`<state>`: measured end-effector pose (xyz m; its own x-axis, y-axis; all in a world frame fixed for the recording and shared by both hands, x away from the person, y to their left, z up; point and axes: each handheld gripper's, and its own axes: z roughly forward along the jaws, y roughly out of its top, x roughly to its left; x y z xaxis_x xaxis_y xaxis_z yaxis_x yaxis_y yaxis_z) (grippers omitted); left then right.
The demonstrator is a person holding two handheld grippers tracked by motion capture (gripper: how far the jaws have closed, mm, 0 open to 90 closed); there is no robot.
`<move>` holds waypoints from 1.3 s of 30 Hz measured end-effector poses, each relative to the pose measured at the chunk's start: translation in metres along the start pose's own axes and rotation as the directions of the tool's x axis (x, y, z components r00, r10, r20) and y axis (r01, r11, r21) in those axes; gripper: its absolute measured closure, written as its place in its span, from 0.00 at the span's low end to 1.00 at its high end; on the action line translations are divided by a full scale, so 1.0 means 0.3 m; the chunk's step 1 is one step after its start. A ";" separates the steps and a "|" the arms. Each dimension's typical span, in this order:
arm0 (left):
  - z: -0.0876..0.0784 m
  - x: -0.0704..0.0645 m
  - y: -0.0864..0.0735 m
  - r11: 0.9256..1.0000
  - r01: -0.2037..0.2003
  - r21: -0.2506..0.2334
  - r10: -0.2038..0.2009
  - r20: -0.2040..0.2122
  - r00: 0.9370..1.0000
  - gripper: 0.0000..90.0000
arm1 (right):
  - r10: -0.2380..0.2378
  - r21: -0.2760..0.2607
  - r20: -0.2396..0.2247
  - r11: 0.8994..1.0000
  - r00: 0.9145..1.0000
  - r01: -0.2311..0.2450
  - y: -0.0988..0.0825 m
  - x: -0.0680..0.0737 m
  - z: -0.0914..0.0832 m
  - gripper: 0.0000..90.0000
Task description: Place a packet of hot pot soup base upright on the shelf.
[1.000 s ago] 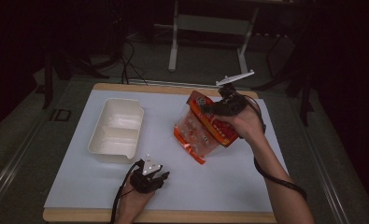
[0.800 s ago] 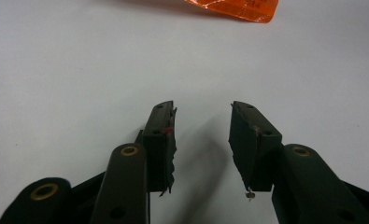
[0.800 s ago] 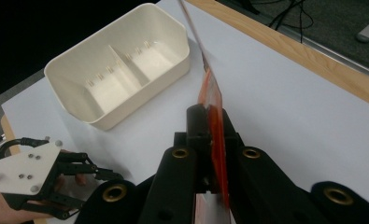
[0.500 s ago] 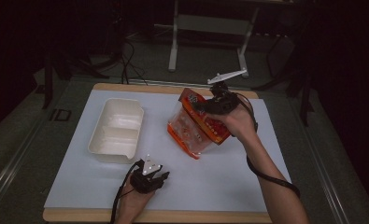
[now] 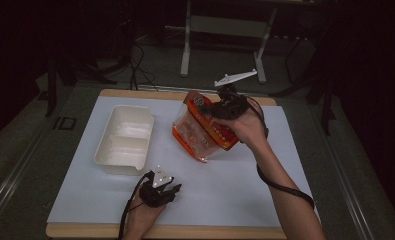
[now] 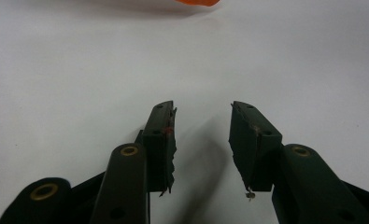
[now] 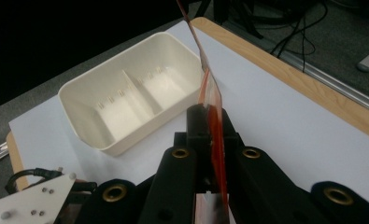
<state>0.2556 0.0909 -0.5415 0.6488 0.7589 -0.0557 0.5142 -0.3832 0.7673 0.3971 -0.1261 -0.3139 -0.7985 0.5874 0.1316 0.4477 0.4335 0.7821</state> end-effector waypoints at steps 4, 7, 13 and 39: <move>-0.001 0.001 0.000 1.000 -0.004 0.004 0.004 0.001 1.000 0.67 | 0.001 -0.006 0.000 1.000 1.000 -0.001 0.013 0.009 0.001 1.00; -0.001 0.001 0.000 1.000 -0.003 0.004 0.003 0.001 1.000 0.67 | 0.000 -0.015 0.002 1.000 1.000 0.000 0.022 0.015 0.004 1.00; 0.000 0.000 0.000 1.000 -0.001 0.001 0.001 -0.001 1.000 0.67 | -0.006 -0.030 0.006 1.000 1.000 0.007 0.045 0.027 0.012 1.00; 0.001 -0.001 0.000 1.000 -0.003 -0.004 0.003 -0.004 1.000 0.67 | -0.035 -0.095 0.014 0.995 0.999 0.036 0.145 0.080 0.055 1.00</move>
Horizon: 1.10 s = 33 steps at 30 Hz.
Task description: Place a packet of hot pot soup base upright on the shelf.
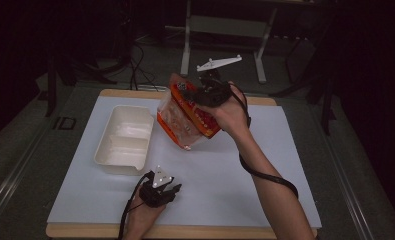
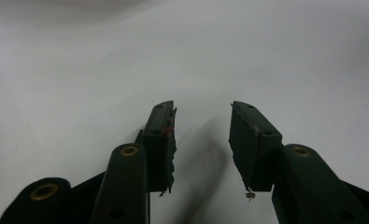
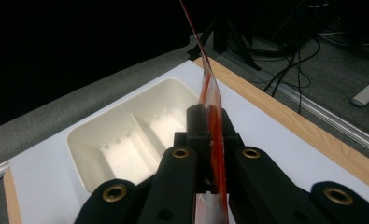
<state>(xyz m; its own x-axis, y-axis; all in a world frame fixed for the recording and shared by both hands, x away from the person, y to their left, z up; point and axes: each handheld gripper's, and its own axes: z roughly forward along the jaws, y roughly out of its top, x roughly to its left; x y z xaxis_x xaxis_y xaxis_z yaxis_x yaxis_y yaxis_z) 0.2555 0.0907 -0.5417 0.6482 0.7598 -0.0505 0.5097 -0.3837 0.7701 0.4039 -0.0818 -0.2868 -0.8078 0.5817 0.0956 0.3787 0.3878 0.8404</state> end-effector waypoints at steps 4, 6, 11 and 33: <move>0.000 0.000 0.000 1.000 0.000 0.000 0.000 0.000 1.000 0.67 | -0.002 -0.006 0.005 1.000 1.000 0.002 0.016 0.006 0.017 1.00; 0.000 -0.001 0.000 1.000 0.001 0.000 -0.001 0.000 1.000 0.67 | -0.006 -0.008 0.007 1.000 1.000 0.006 0.020 0.009 0.022 1.00; -0.001 0.000 0.000 1.000 -0.001 -0.001 0.001 0.001 1.000 0.67 | -0.005 -0.016 0.006 1.000 1.000 0.005 0.034 0.016 0.042 1.00; -0.002 0.001 -0.001 1.000 0.006 -0.002 -0.006 0.003 1.000 0.67 | -0.024 -0.067 -0.012 0.998 1.000 0.023 0.077 0.051 0.097 1.00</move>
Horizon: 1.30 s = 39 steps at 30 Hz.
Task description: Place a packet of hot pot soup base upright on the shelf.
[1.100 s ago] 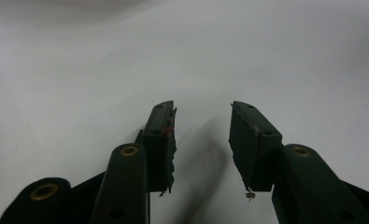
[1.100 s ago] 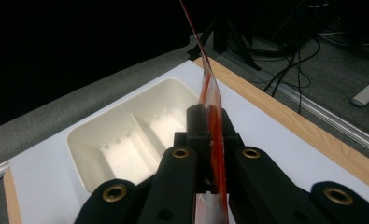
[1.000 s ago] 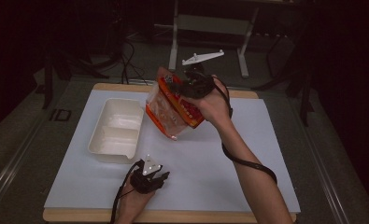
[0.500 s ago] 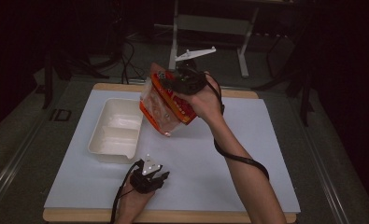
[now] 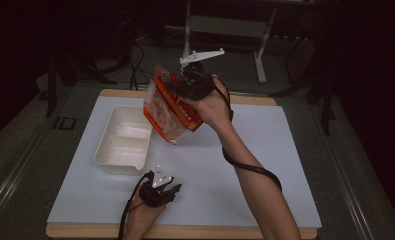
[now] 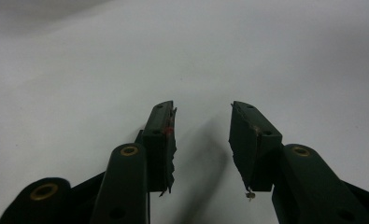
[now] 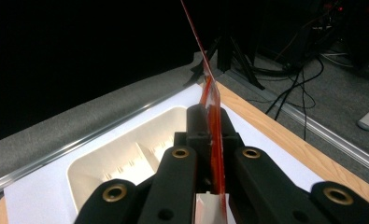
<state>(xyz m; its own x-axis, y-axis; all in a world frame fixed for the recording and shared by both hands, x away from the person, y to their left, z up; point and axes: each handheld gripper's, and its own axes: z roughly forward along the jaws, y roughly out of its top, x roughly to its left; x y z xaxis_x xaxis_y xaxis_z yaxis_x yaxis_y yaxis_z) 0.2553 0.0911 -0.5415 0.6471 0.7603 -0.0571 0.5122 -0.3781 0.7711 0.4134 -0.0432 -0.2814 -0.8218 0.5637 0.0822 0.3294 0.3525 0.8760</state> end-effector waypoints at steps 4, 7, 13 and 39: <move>0.000 0.000 0.000 1.000 0.001 0.000 -0.001 0.002 1.000 0.67 | -0.009 -0.010 0.000 1.000 1.000 0.009 0.011 0.011 0.006 1.00; 0.000 0.000 0.000 1.000 0.002 0.001 -0.002 0.003 1.000 0.67 | -0.013 -0.021 -0.004 1.000 1.000 0.012 0.020 0.019 0.012 1.00; -0.001 0.000 0.000 1.000 0.003 -0.001 -0.003 0.004 1.000 0.67 | -0.013 -0.043 -0.006 0.999 1.000 0.013 0.033 0.030 0.033 1.00; -0.001 -0.001 -0.001 1.000 0.004 -0.006 -0.004 0.001 1.000 0.67 | -0.006 -0.090 0.006 0.996 1.000 0.007 0.040 0.060 0.156 1.00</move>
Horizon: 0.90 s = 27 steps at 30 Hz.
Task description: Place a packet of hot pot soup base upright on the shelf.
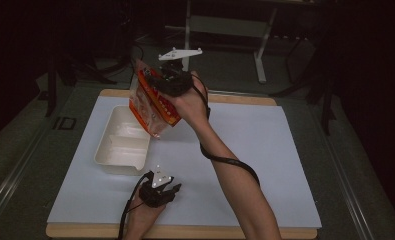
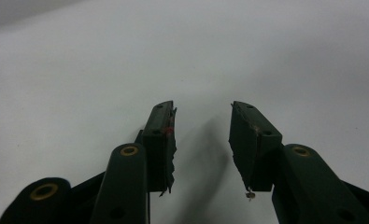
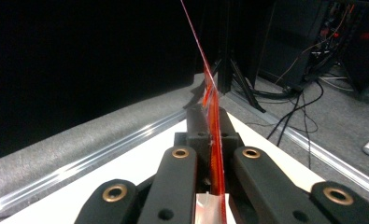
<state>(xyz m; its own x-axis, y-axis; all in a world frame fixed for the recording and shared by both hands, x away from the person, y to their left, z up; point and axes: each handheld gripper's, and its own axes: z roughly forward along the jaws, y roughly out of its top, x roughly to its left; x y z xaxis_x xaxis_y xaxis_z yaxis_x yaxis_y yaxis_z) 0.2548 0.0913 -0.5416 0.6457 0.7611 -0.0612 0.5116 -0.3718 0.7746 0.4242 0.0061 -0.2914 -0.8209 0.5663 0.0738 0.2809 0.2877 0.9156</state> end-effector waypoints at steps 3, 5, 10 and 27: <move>-0.001 0.000 0.000 1.000 0.003 -0.002 -0.003 0.001 1.000 0.67 | 0.013 -0.006 0.000 1.000 1.000 -0.013 0.000 0.010 0.025 1.00; -0.001 0.000 0.000 1.000 0.002 -0.002 -0.002 0.001 1.000 0.67 | 0.019 -0.009 0.000 1.000 1.000 -0.019 0.000 0.015 0.040 1.00; -0.001 0.001 -0.001 1.000 0.005 -0.006 -0.005 0.003 1.000 0.67 | 0.006 -0.015 -0.002 1.000 1.000 -0.006 0.007 0.038 0.073 1.00; -0.001 0.003 0.000 1.000 0.004 -0.006 -0.004 0.004 1.000 0.67 | -0.016 0.056 0.016 0.998 1.000 0.015 0.007 0.055 0.155 1.00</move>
<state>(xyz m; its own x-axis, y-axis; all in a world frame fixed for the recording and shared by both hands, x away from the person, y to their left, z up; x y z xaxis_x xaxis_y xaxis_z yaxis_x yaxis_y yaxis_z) 0.2552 0.0922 -0.5415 0.6460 0.7604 -0.0673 0.5113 -0.3655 0.7778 0.4343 0.0519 -0.3066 -0.8170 0.5743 0.0525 0.2959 0.3393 0.8929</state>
